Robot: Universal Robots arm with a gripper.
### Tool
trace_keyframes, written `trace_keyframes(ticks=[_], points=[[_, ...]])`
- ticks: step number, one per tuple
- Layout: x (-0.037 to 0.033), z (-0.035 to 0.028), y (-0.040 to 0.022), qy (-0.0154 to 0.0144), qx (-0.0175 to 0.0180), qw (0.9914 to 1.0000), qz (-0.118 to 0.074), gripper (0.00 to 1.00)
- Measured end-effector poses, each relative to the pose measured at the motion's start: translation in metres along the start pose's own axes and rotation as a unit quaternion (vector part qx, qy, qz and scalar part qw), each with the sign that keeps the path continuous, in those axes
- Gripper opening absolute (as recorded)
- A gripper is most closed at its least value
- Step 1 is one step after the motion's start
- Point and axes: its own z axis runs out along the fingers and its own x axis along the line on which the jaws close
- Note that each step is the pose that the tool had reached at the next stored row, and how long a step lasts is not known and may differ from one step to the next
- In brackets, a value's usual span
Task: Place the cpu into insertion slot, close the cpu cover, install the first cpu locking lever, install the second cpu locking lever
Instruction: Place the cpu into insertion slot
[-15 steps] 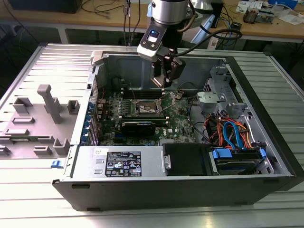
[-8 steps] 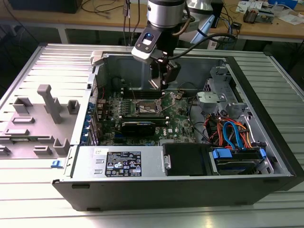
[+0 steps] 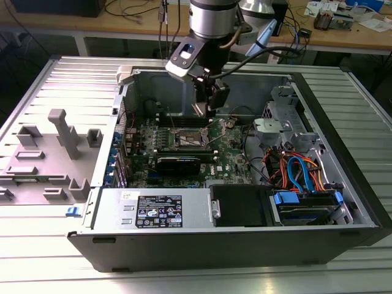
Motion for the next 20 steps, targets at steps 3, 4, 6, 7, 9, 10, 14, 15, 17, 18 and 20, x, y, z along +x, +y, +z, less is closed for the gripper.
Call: trace_keyframes(ticks=[3, 4, 6, 7, 9, 10, 14, 15, 17, 18, 20], points=[[0.0001, 0.0, -0.0002, -0.0002, 0.0, 0.99999, 0.004, 0.54], [0.0001, 0.0001, -0.0003, -0.0001, -0.0001, 0.99999, 0.004, 0.54], [0.0002, 0.0001, -0.0004, -0.0001, -0.0001, 0.99999, 0.004, 0.54], [0.0002, 0.0001, -0.0004, -0.0001, -0.0001, 0.99999, 0.004, 0.54], [0.0002, 0.0001, -0.0005, -0.0001, 0.0, 0.99999, 0.004, 0.54], [0.0002, 0.0001, -0.0005, -0.0001, -0.0001, 0.99999, 0.004, 0.54], [0.0002, 0.0001, -0.0005, -0.0001, -0.0001, 0.99999, 0.004, 0.54], [0.0002, 0.0001, -0.0005, -0.0001, 0.0, 0.99999, 0.004, 0.54], [0.0001, 0.0001, -0.0005, -0.0004, 0.0, 0.99995, 0.01, 0.54], [0.0002, 0.0002, -0.0005, -0.0005, -0.0001, 0.99989, 0.015, 0.54], [0.0002, 0.0004, -0.0005, -0.0011, -0.0001, 0.99956, 0.03, 0.54]])
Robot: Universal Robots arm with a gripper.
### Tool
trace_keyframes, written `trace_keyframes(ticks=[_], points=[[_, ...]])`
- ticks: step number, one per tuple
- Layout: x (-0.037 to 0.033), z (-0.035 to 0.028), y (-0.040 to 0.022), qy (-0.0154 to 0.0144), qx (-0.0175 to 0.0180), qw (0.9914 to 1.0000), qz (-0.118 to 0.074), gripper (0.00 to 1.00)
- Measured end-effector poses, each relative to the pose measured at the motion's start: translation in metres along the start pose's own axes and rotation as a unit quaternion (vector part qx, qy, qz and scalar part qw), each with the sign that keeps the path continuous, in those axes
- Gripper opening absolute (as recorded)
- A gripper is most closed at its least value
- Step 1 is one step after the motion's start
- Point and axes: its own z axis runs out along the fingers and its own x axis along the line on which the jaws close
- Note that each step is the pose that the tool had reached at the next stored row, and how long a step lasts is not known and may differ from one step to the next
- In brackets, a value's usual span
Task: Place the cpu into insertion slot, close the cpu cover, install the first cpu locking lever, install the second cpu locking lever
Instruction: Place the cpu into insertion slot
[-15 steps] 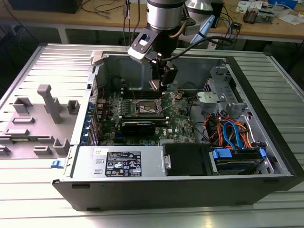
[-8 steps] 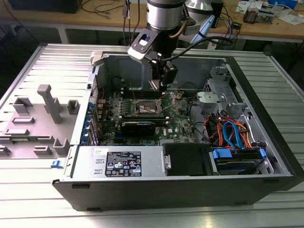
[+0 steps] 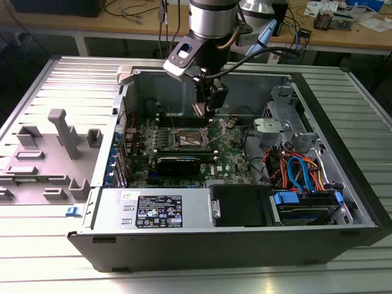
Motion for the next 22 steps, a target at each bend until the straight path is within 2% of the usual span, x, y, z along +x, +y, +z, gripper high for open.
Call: trace_keyframes(ticks=[3, 5, 9, 22], points=[[0.0, 0.0003, 0.0, -0.0009, -0.0001, 0.99968, 0.025, 0.54], [0.0, 0.0006, 0.0, -0.0016, -0.0002, 0.999, 0.045, 0.54], [0.0, 0.0008, -0.0001, -0.0023, -0.0002, 0.99799, 0.063, 0.54], [0.0, 0.0008, 0.0, -0.0024, -0.0002, 0.99785, 0.065, 0.54]])
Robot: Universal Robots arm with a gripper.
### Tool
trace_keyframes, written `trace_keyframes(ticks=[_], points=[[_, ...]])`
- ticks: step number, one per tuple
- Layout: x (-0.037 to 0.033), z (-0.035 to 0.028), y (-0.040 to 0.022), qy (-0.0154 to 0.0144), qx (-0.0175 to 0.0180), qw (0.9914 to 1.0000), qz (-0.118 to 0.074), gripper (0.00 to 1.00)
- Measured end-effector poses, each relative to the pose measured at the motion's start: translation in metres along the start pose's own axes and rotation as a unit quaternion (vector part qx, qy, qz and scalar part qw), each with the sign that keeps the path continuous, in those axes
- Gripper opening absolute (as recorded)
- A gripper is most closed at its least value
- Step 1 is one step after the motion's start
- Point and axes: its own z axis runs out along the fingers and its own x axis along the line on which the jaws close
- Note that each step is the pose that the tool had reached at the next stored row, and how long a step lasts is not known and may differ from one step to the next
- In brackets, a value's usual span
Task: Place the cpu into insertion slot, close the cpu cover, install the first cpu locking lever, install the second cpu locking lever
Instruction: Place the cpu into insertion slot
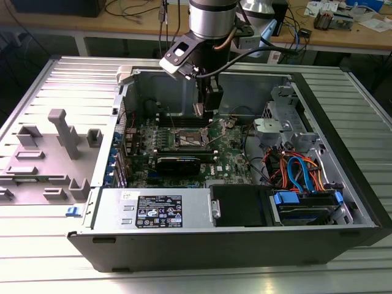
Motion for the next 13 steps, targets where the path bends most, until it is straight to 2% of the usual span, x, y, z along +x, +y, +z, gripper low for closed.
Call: trace_keyframes(ticks=[4, 8, 10, 11, 13], points=[[0.0, 0.0, 0.0, -0.0002, 0.0, 0.99999, 0.005, 0.54], [0.0002, 0.0006, 0.0, -0.0009, -0.0001, 0.99965, 0.026, 0.54], [0.0001, 0.0014, 0.0, -0.0016, -0.0001, 0.99901, 0.045, 0.54], [0.0001, 0.0022, 0.0, -0.002, -0.0002, 0.9984, 0.057, 0.54], [0.0003, 0.0034, -0.0008, -0.0023, -0.0001, 0.99802, 0.063, 0.54]])
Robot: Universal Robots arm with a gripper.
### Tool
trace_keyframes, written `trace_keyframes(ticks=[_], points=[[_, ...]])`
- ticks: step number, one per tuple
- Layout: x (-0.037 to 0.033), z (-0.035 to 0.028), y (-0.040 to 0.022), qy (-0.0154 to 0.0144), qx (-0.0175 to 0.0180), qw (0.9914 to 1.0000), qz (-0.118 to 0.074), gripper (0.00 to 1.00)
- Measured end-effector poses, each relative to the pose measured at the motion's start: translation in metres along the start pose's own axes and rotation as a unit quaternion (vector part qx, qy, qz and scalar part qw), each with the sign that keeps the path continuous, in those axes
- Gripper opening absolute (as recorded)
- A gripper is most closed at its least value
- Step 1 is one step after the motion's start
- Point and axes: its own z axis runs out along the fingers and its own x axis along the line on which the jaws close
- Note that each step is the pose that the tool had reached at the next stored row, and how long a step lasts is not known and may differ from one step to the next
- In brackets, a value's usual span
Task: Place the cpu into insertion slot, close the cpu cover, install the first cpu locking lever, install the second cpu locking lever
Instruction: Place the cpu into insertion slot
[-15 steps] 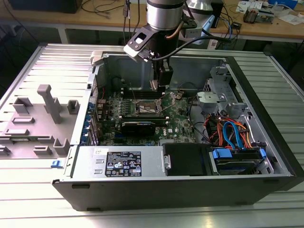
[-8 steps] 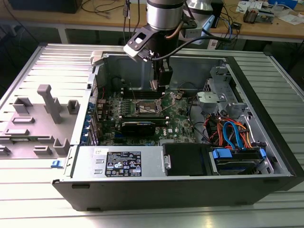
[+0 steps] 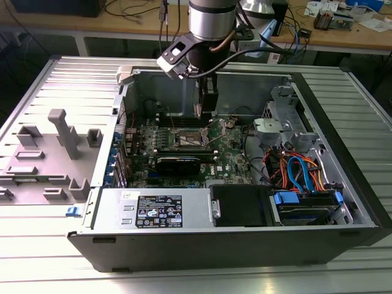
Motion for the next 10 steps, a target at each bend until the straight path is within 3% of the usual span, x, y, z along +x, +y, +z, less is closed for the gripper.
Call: trace_keyframes(ticks=[2, 5, 10], points=[[0.0003, 0.0021, -0.0022, 0.0, 0.0001, 1.0, 0.0, 0.54], [0.0011, 0.0107, -0.012, 0.0, 0.0001, 1.0, 0.0, 0.54], [0.0024, 0.0162, -0.0142, 0.0001, 0.0001, 1.0, 0.0, 0.54]])
